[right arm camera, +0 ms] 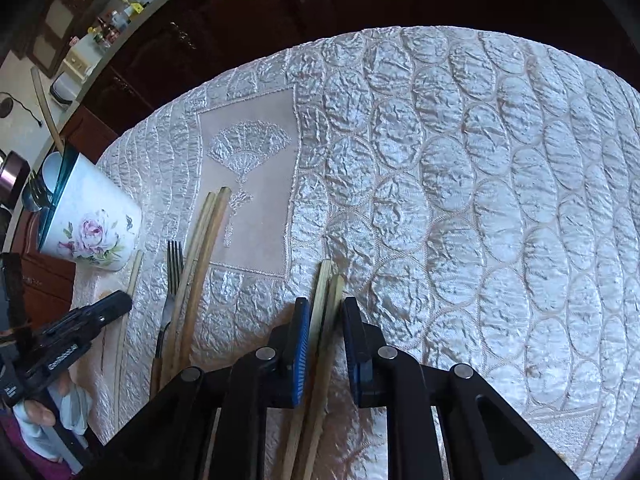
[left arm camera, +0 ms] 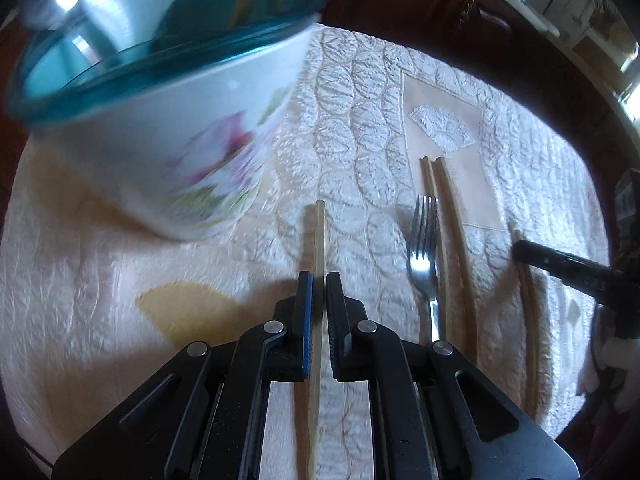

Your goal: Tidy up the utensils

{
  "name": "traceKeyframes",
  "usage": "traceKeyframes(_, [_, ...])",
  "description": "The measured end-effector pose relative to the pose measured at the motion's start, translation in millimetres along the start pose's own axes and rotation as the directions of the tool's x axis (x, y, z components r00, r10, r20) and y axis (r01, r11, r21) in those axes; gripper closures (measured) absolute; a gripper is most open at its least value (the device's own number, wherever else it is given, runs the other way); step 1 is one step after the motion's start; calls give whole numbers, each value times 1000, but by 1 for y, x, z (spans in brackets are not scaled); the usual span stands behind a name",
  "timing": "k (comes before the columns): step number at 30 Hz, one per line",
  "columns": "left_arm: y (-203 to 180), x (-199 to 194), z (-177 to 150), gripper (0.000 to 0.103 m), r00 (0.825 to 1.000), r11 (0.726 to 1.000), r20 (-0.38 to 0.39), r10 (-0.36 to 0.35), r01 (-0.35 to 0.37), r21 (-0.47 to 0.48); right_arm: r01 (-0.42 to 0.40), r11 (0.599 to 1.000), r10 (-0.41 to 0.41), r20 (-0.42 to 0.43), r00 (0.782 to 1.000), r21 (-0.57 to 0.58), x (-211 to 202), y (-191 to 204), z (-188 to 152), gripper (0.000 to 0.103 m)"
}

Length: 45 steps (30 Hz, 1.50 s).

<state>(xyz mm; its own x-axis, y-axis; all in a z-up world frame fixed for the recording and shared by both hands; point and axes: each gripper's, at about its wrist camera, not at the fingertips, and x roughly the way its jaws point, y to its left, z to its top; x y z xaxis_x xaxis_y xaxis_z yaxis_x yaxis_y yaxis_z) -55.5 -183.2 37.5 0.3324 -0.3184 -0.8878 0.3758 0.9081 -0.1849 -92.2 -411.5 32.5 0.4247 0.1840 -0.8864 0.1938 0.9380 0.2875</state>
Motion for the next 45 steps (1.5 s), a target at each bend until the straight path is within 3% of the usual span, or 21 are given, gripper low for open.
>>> traceKeyframes(6, [-9, 14, 16, 93, 999, 999, -32, 27, -26, 22, -34, 999, 34, 11, 999, -4, -3, -3, -5, 92])
traceKeyframes(12, [-8, 12, 23, 95, 999, 999, -48, -26, 28, 37, -69, 998, 69, 43, 997, 10, -22, -4, -17, 96])
traceKeyframes(24, [12, -47, 8, 100, 988, 989, 54, -147, 146, 18, -181, 982, 188, 150, 971, -62, -83, 25, -29, 96])
traceKeyframes(29, [9, -40, 11, 100, 992, 992, 31, -121, 120, 28, -181, 981, 190, 139, 972, -72, -82, 36, -34, 96])
traceKeyframes(34, [-12, -11, 21, 81, 999, 996, -10, -45, 46, 78, -190, 979, 199, 134, 971, -77, -78, 42, -35, 96])
traceKeyframes(37, [-21, 9, 29, 80, 999, 996, -27, 21, -19, 91, -200, 976, 211, 143, 967, -86, -81, 47, -32, 96])
traceKeyframes(40, [-26, 25, 33, 83, 998, 993, -37, 51, -47, 104, -205, 973, 219, 152, 964, -102, -86, 50, -31, 96])
traceKeyframes(41, [-26, 24, 33, 96, 999, 993, -26, 46, -43, 111, -206, 972, 222, 156, 963, -110, -89, 52, -30, 96])
traceKeyframes(45, [-15, 0, 29, 99, 998, 994, -10, -66, 67, 85, -214, 967, 237, 178, 955, -138, -103, 61, -29, 96])
